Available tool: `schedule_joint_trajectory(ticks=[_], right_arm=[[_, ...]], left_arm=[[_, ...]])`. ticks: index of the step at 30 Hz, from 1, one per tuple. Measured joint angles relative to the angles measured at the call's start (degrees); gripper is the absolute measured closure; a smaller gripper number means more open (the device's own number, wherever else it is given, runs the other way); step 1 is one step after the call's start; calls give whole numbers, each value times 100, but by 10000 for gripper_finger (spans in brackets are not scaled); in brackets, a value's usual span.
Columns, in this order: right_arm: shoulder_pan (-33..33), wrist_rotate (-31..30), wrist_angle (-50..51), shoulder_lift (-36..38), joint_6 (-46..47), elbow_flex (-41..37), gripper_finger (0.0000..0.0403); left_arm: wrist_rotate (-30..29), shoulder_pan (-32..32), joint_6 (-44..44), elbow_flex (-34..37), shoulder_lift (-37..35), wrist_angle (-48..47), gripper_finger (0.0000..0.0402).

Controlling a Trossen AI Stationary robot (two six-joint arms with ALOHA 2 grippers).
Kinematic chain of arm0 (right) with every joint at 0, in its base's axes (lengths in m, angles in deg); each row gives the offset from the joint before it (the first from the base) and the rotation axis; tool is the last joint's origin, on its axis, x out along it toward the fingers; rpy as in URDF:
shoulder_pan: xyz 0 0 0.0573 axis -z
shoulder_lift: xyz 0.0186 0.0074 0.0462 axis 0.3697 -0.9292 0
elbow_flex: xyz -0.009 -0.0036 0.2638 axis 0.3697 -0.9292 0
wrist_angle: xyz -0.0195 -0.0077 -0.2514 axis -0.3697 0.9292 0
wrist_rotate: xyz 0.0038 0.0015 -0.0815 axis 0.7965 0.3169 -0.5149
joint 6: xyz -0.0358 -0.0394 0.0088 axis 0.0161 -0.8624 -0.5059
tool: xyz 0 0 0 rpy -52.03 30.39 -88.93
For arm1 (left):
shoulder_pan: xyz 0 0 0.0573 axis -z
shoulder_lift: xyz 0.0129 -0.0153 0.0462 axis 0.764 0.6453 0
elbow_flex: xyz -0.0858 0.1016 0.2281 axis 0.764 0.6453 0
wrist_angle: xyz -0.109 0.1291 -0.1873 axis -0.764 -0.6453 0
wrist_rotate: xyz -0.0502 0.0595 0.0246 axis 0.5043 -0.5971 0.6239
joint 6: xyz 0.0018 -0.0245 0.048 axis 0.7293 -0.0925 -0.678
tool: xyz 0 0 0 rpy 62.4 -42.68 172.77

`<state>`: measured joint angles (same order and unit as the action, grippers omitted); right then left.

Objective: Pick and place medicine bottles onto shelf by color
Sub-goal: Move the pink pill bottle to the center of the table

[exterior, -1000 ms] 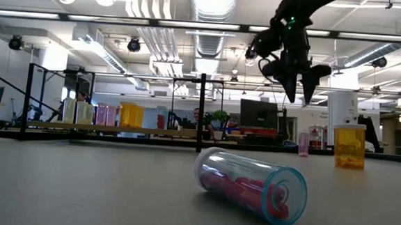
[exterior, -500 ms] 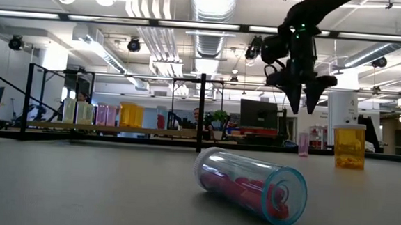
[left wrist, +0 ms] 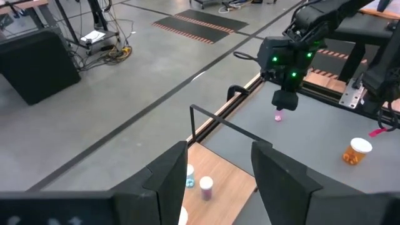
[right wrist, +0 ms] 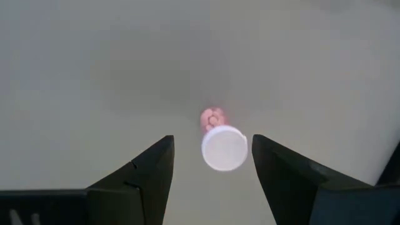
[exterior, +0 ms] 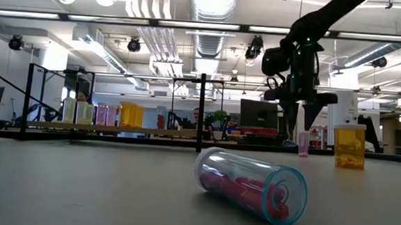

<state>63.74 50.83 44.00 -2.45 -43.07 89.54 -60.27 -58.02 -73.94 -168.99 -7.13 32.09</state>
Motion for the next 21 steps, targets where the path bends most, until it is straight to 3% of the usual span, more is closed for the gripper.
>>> schedule_joint_trajectory(ticks=[14, 21], right_arm=[[0, 0, -213, -62, 149, -372, 202], [0, 0, -342, -62, 190, -483, 249]], left_arm=[[0, 0, -5, 0, 134, 2, 240], [0, 0, -7, 0, 121, 0, 240]])
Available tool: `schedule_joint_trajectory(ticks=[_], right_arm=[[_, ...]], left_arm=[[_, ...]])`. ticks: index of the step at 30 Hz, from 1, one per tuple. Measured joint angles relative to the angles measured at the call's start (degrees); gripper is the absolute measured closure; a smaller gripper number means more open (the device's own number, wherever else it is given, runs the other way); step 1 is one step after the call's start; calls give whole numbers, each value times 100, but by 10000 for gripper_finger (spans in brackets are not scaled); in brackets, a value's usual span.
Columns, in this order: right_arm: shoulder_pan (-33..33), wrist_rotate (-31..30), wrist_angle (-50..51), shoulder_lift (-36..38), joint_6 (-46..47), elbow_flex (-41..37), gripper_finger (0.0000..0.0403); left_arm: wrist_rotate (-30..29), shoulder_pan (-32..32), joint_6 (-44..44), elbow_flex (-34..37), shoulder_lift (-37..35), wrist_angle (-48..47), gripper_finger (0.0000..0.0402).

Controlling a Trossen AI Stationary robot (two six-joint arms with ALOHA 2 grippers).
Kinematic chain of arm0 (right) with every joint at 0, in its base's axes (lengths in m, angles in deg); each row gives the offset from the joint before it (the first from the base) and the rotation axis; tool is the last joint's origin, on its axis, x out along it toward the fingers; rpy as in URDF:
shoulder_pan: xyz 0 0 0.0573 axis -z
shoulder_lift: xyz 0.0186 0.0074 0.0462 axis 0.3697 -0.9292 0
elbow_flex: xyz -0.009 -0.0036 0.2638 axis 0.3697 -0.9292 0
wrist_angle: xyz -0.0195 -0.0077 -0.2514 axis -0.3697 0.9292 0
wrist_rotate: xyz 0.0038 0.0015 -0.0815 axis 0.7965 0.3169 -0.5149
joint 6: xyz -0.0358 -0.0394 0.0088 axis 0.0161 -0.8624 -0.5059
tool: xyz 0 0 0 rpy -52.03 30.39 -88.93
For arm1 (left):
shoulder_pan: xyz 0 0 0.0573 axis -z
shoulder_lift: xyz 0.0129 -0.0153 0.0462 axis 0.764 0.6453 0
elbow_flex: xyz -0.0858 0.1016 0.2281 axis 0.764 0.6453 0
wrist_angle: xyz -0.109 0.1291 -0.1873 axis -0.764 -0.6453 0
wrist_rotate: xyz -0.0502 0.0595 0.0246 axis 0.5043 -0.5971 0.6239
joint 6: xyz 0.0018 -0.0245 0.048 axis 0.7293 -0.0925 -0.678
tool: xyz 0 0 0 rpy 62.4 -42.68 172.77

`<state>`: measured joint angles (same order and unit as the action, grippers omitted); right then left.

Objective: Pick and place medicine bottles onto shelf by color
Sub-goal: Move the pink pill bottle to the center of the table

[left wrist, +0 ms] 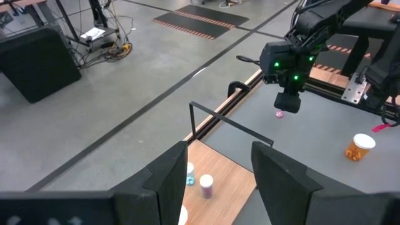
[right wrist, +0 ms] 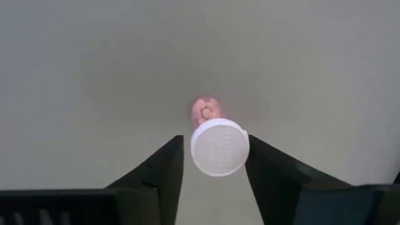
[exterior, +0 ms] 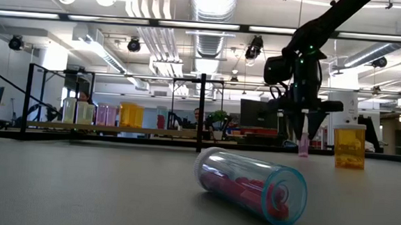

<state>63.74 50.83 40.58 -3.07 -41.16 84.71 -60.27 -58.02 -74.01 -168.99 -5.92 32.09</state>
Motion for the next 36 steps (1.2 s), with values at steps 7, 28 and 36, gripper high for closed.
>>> schedule_joint_trajectory(ticks=[7, 28, 36], right_arm=[[0, -4, -25, 0, 0, -24, 299], [-2665, 356, 858, 575, 409, 1382, 290], [-3488, 352, 223, 158, 343, 2059, 293]], left_arm=[[0, -2, -2, 0, -14, -2, 240], [-215, -4, -11, 0, -52, -6, 240], [-459, -2, 5, 0, -13, -2, 240]])
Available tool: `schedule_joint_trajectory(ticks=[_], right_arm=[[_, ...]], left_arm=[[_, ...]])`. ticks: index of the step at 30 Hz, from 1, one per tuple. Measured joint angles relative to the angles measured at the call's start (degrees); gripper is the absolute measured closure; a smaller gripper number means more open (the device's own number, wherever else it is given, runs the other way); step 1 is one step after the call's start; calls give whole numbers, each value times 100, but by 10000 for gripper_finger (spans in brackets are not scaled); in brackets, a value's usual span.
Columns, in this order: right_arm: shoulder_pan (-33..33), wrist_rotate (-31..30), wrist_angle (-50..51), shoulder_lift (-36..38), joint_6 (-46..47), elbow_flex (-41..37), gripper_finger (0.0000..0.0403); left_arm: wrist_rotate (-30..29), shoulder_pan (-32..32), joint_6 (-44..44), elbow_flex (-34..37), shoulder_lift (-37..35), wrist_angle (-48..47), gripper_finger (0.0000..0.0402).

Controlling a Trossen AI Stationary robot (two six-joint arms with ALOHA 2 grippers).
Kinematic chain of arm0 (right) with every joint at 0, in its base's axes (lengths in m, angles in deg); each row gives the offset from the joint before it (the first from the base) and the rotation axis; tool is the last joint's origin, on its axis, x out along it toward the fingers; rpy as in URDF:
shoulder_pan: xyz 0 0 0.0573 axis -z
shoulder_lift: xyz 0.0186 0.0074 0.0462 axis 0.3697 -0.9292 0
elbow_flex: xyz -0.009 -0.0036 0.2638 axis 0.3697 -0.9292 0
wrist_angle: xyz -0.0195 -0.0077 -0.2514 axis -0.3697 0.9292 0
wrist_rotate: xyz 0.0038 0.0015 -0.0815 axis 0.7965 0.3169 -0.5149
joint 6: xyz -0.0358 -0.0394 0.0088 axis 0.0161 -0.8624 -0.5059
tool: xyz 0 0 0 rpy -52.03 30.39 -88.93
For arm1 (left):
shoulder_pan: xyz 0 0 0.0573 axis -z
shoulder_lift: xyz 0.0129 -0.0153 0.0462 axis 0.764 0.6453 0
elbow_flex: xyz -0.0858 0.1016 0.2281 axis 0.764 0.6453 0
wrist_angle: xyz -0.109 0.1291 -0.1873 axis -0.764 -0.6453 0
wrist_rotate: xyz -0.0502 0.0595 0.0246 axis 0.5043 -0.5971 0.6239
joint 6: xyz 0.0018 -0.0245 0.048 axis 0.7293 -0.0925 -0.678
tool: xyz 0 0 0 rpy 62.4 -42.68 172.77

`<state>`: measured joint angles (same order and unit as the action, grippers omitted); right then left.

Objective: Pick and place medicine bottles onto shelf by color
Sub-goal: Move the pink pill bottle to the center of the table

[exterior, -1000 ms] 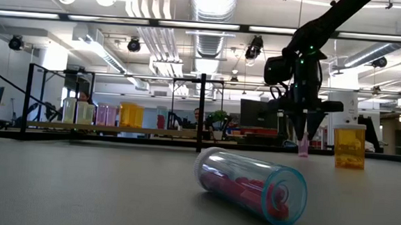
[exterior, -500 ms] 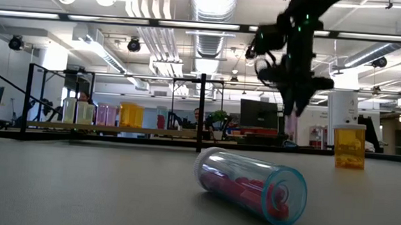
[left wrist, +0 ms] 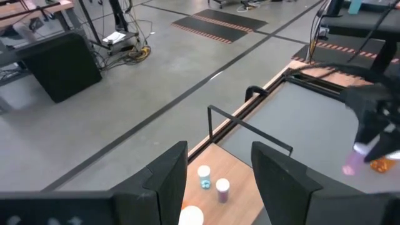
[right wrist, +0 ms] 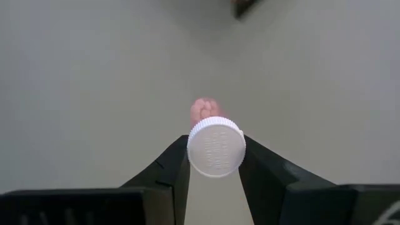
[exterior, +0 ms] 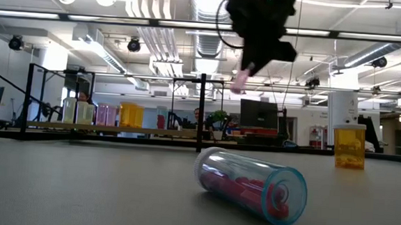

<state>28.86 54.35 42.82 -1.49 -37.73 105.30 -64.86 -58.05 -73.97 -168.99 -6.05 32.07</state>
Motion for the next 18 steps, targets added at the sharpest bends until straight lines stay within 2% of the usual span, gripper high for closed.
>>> schedule_joint_trajectory(ticks=[4, 9, 13, 18], right_arm=[[-186, 0, -207, -628, 59, 613, 292], [-373, -2, -176, -1631, 60, 1794, 291], [-397, 2, 130, -2462, -68, 2820, 294], [-297, 7, 495, -3453, -70, 3919, 289]], left_arm=[[33, 2, 2, 0, -1, 0, 240], [292, 2, 9, 0, -147, -18, 240], [630, 2, 131, 0, -330, -16, 240], [685, 2, 447, 0, -482, -197, 240]])
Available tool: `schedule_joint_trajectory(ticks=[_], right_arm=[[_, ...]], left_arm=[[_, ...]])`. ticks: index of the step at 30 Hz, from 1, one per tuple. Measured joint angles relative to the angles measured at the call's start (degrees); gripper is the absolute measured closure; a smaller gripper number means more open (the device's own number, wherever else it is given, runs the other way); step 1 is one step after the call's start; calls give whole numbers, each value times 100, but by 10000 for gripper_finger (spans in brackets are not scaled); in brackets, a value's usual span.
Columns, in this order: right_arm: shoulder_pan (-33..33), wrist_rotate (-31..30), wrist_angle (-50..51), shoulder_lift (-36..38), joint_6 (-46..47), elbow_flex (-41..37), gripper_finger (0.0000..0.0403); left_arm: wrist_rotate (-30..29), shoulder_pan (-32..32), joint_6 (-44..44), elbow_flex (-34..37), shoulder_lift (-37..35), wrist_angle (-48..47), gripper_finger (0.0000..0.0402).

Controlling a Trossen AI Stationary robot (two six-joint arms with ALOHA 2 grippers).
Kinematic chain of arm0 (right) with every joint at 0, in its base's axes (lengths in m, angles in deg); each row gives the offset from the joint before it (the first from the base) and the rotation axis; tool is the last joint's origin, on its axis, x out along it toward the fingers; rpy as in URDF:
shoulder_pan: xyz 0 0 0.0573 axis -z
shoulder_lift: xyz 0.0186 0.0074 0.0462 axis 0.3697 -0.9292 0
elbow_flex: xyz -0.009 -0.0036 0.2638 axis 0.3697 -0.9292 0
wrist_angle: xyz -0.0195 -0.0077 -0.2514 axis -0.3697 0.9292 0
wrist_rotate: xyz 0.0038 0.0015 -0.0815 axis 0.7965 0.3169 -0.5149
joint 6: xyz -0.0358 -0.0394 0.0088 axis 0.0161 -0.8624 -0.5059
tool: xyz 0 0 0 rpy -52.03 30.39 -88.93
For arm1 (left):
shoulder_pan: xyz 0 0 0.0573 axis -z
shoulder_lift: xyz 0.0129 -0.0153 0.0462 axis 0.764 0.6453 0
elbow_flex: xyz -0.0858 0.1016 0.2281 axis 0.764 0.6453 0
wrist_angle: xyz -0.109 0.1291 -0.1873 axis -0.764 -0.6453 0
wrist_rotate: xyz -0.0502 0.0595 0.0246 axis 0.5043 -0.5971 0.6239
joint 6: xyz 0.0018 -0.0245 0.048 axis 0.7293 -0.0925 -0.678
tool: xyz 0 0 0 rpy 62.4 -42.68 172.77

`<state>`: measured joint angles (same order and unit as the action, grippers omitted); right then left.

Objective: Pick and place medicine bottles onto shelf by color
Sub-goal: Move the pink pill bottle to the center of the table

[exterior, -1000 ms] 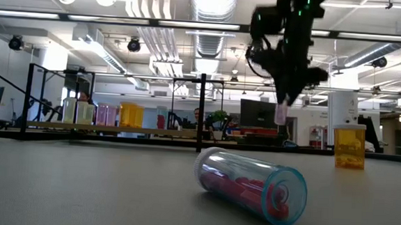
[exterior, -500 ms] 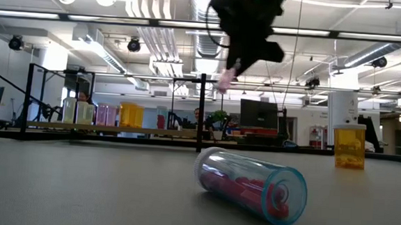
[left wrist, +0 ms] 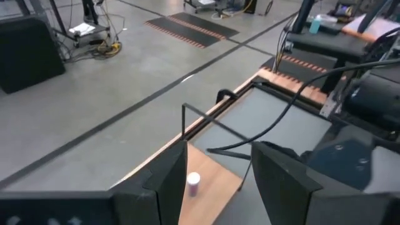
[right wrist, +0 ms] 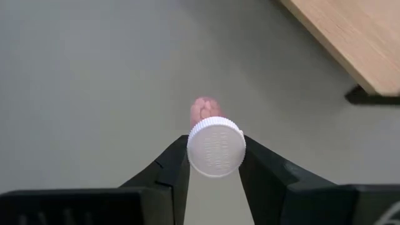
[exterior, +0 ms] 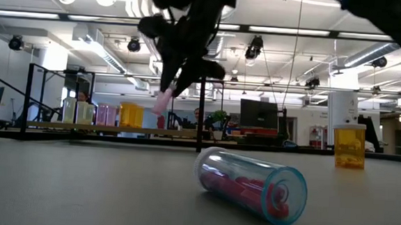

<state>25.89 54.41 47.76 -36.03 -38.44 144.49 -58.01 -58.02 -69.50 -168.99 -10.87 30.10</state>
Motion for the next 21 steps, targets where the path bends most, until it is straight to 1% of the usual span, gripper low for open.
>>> schedule_joint_trajectory(ticks=[5, 6, 8, 12, 21], right_arm=[[72, 546, 243, -840, 26, 1057, 291], [78, 569, 191, -941, 25, 1122, 292], [103, 624, -36, -939, 127, 974, 294], [173, 649, -52, -947, 193, 911, 291], [171, 585, -71, -1122, -1069, 908, 292]], left_arm=[[3, 0, 8, 18, -32, -278, 240], [3, 0, 8, 26, -26, -294, 240], [8, 0, 7, 47, -19, -304, 240], [16, 0, 4, 95, -19, -300, 240], [16, -2, 9, 261, 42, -300, 240]])
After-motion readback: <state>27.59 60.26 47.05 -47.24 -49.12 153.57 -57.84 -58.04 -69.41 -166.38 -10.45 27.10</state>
